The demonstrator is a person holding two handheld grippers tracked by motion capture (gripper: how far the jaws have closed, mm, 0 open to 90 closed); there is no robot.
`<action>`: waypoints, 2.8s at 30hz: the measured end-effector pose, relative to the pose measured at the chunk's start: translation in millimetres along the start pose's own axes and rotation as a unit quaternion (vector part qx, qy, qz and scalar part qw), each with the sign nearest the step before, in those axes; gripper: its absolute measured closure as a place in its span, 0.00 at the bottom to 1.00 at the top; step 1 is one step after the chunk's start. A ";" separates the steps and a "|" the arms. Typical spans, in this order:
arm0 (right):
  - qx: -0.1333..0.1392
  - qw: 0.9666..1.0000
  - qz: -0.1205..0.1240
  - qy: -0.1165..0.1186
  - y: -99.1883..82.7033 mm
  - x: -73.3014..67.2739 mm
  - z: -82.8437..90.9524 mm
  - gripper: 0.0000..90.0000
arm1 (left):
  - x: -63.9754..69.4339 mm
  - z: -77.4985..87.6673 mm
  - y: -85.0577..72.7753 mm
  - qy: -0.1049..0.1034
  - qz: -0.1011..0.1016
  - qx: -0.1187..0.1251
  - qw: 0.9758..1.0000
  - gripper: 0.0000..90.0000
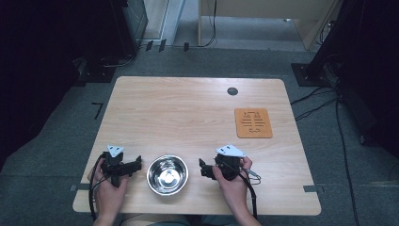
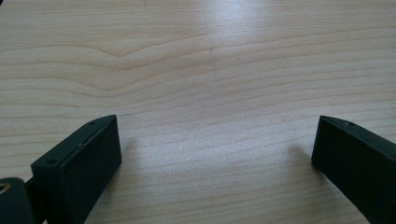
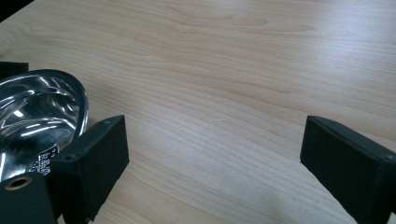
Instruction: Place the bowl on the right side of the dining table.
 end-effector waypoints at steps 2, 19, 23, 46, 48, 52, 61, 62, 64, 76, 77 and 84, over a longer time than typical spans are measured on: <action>-0.001 1.000 0.001 0.005 0.0 -2.1 -1.6 0.09 | 0.0 0.0 0.0 0.000 0.000 0.000 1.000 0.01; -0.010 0.999 0.001 0.032 1.3 -19.8 -13.4 0.10 | 0.0 0.0 0.0 0.000 0.000 0.000 1.000 0.01; -0.007 1.000 0.000 0.022 2.1 -21.9 -13.1 0.15 | 0.0 0.0 0.0 0.000 0.000 0.000 1.000 0.01; -0.007 0.997 -0.009 0.071 1.3 -42.3 -24.8 0.27 | 0.0 0.0 0.0 0.000 0.000 0.000 1.000 0.01; -0.007 0.997 -0.010 0.076 0.8 -42.6 -25.3 0.30 | 0.0 0.0 0.0 0.000 0.000 0.000 1.000 0.01; 0.002 0.993 -0.017 0.118 -2.3 -43.1 -27.2 0.49 | 0.0 0.0 0.0 0.000 0.000 0.000 1.000 0.01; 0.007 0.992 -0.001 0.125 -7.1 -46.3 -32.0 0.58 | 0.0 0.0 0.0 0.000 0.000 0.000 1.000 0.01; 0.001 0.991 0.002 0.132 -8.4 -48.2 -34.1 0.59 | 0.0 0.0 0.0 0.000 0.000 0.000 1.000 0.01; -0.008 0.989 -0.006 0.146 -9.9 -49.0 -36.0 0.61 | 0.0 0.0 0.0 0.000 0.000 0.000 1.000 0.01; -0.001 0.982 -0.030 0.188 -13.5 -46.9 -35.6 0.80 | 0.0 0.0 0.0 0.000 0.000 0.000 1.000 0.01; -0.004 0.981 -0.035 0.189 -13.5 -46.7 -35.4 0.81 | 0.0 0.0 0.0 0.000 0.000 0.000 1.000 0.01; -0.019 0.980 -0.066 0.189 -13.8 -41.8 -31.5 0.92 | 0.1 0.0 0.0 0.000 0.000 0.000 1.000 0.01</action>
Point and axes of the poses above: each handheld gripper's, and its own axes: z roughly backward along the jaws, y roughly out of its top, x roughly to its right, the point moved 1 cm from there along -z, roughly forward along the jaws, and after that the axes turned 9 degrees about z, right-handed, at the moved point
